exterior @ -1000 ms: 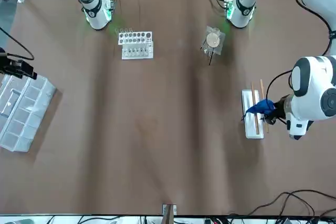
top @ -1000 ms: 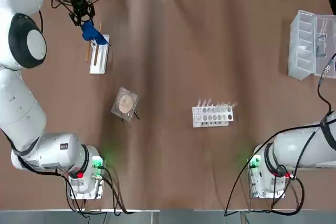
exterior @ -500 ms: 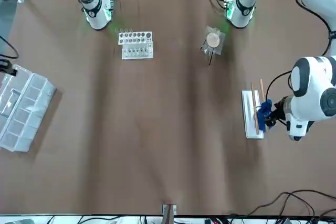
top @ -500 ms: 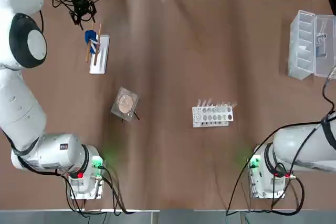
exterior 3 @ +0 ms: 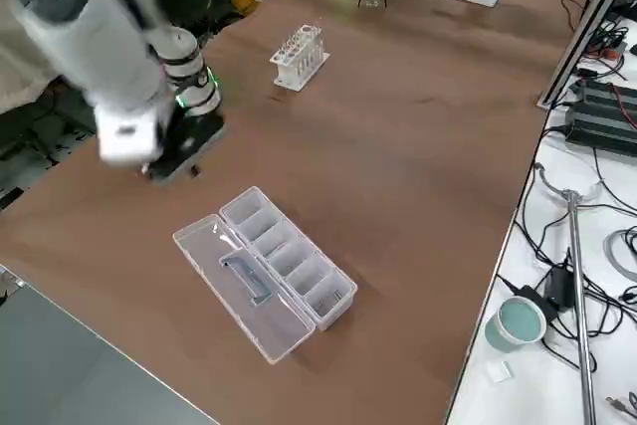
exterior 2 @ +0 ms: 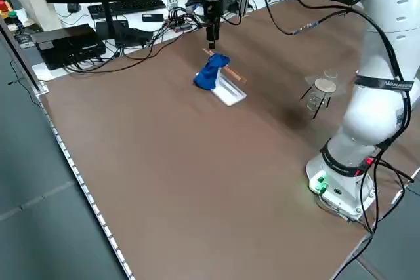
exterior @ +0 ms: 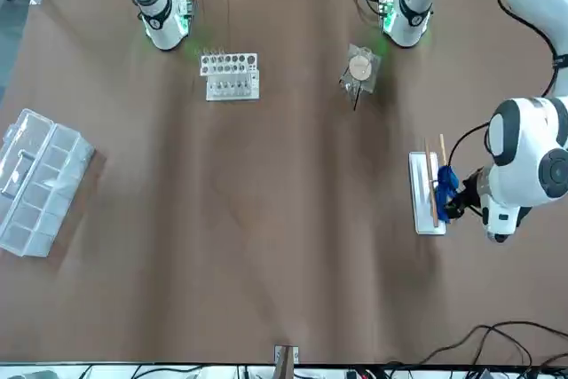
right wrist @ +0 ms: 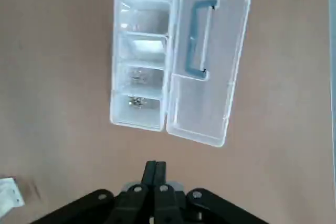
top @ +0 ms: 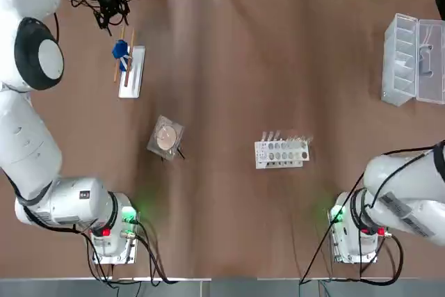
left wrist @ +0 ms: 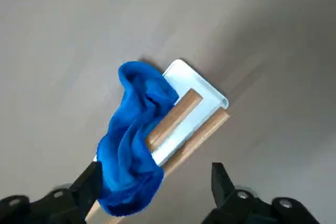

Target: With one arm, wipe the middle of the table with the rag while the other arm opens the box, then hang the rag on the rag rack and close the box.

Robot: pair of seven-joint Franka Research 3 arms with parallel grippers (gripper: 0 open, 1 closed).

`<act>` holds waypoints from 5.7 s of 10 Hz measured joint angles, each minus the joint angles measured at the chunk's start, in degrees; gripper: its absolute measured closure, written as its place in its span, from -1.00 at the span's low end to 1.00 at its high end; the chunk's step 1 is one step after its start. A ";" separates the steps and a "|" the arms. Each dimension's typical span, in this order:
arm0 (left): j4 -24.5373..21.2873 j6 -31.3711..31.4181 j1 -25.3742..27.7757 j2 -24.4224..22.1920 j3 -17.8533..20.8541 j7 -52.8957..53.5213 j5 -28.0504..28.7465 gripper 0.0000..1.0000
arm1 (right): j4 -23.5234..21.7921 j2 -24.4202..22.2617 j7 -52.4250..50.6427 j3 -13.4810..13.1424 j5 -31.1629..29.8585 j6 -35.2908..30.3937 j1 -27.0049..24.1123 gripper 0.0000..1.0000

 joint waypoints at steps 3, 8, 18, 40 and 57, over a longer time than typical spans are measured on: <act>7.14 0.21 0.10 -2.07 -0.39 9.17 0.00 -1.00 | 0.55 0.38 -0.12 1.29 0.10 0.12 0.48 0.98; 11.54 -5.20 0.26 -12.19 -2.93 30.03 -2.57 -1.00 | 1.04 1.80 -2.20 0.82 0.87 0.32 -3.81 0.98; 1.21 -13.35 -2.11 -24.70 -1.79 36.56 -5.30 -1.00 | 9.80 31.07 -25.81 0.97 25.31 7.59 -17.88 0.98; 3.59 -12.70 -2.95 -23.13 2.47 41.04 -5.30 -1.00 | 19.73 23.74 -18.37 5.54 20.17 -0.27 8.07 0.98; 2.61 -12.82 -3.31 -22.90 1.71 41.31 -5.20 -1.00 | 3.01 -9.66 31.78 -1.13 -3.02 -7.41 41.50 -0.98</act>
